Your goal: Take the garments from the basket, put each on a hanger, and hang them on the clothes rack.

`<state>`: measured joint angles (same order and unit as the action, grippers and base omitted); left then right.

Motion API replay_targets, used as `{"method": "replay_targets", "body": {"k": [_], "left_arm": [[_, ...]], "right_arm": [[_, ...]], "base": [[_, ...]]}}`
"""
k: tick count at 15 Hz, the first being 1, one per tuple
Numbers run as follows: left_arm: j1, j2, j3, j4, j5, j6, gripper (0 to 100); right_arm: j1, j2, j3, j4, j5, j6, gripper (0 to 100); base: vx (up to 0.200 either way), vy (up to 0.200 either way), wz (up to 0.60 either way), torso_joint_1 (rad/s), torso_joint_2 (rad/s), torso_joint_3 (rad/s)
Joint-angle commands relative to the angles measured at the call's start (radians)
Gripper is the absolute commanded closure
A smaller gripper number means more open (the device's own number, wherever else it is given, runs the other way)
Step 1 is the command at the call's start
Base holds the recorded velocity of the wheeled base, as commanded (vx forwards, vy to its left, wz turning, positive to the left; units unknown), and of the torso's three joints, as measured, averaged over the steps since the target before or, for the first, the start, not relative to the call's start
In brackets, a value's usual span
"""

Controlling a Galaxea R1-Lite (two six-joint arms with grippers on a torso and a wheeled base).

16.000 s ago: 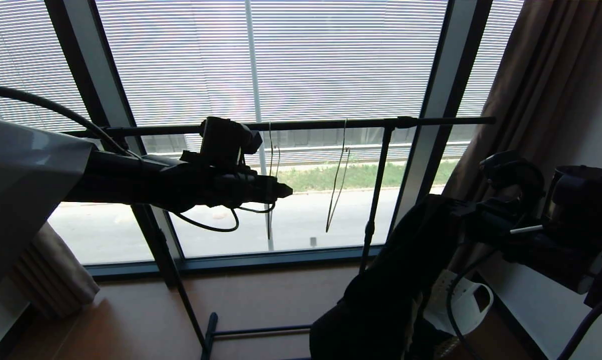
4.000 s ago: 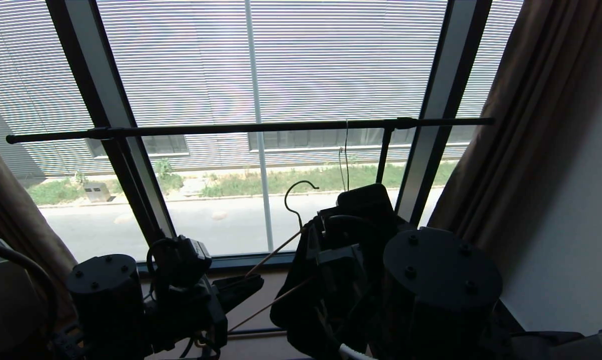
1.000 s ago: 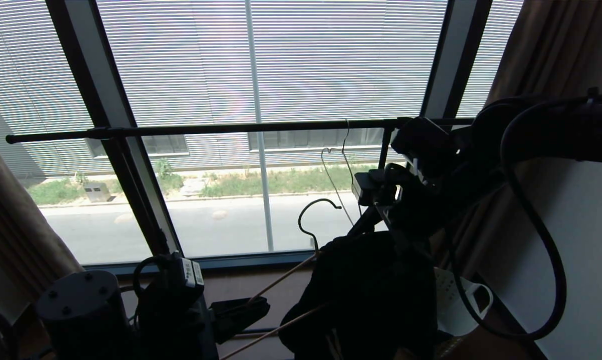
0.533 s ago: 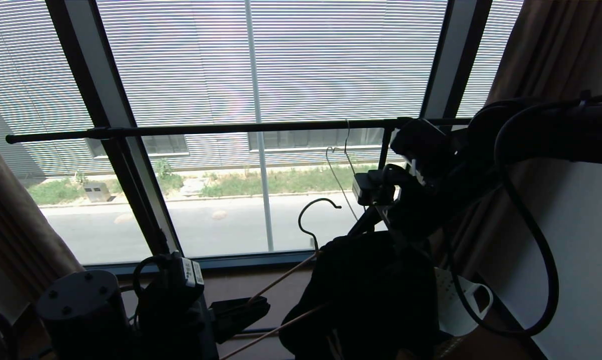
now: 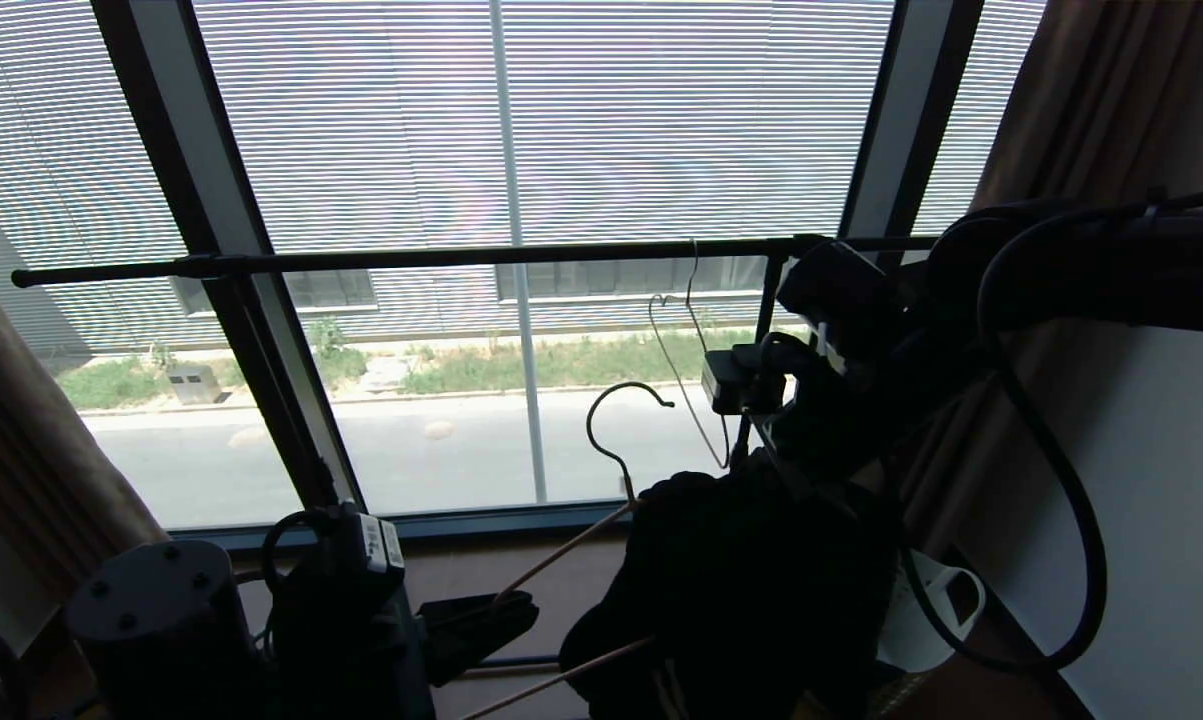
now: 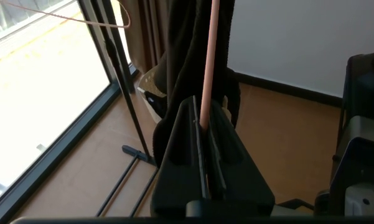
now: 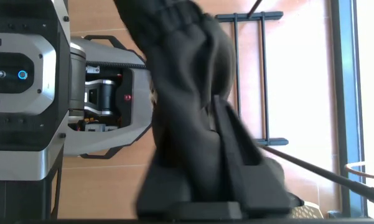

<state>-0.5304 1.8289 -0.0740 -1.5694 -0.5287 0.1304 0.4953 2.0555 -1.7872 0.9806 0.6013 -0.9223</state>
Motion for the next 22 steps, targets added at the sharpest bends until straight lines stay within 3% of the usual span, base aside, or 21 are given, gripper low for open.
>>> {"method": "replay_targets", "body": {"k": [1,11,12,19,21,22], "left_arm": [[0.0,0.0,-0.001,-0.001,0.0,0.0,100],[0.0,0.001,0.003,-0.001,0.0,0.001,100],[0.0,0.003,0.003,-0.001,0.0,0.001,0],[0.032,0.001,-0.027,-0.001,0.004,0.0,0],[0.044,-0.023,-0.041,-0.001,0.006,-0.008,0],[0.055,-0.04,-0.044,-0.001,0.006,-0.029,0]], "right_arm": [[0.0,0.003,0.0,-0.002,0.0,0.002,100],[0.002,0.0,0.0,-0.003,-0.003,0.003,100],[0.002,-0.002,0.0,-0.003,-0.003,0.003,100],[0.002,-0.002,0.003,0.0,-0.02,0.005,100],[0.0,-0.002,-0.001,-0.002,-0.071,0.013,100],[-0.003,-0.002,-0.017,-0.002,-0.133,0.043,100]], "base": [[0.0,0.0,0.0,0.0,0.0,0.0],[0.0,0.0,0.0,0.0,0.0,0.0],[0.0,0.0,0.0,0.0,0.0,0.0],[0.0,0.0,0.0,0.0,0.0,0.0],[0.0,0.0,0.0,0.0,0.0,0.0],[0.0,0.0,0.0,0.0,0.0,0.0]]}}
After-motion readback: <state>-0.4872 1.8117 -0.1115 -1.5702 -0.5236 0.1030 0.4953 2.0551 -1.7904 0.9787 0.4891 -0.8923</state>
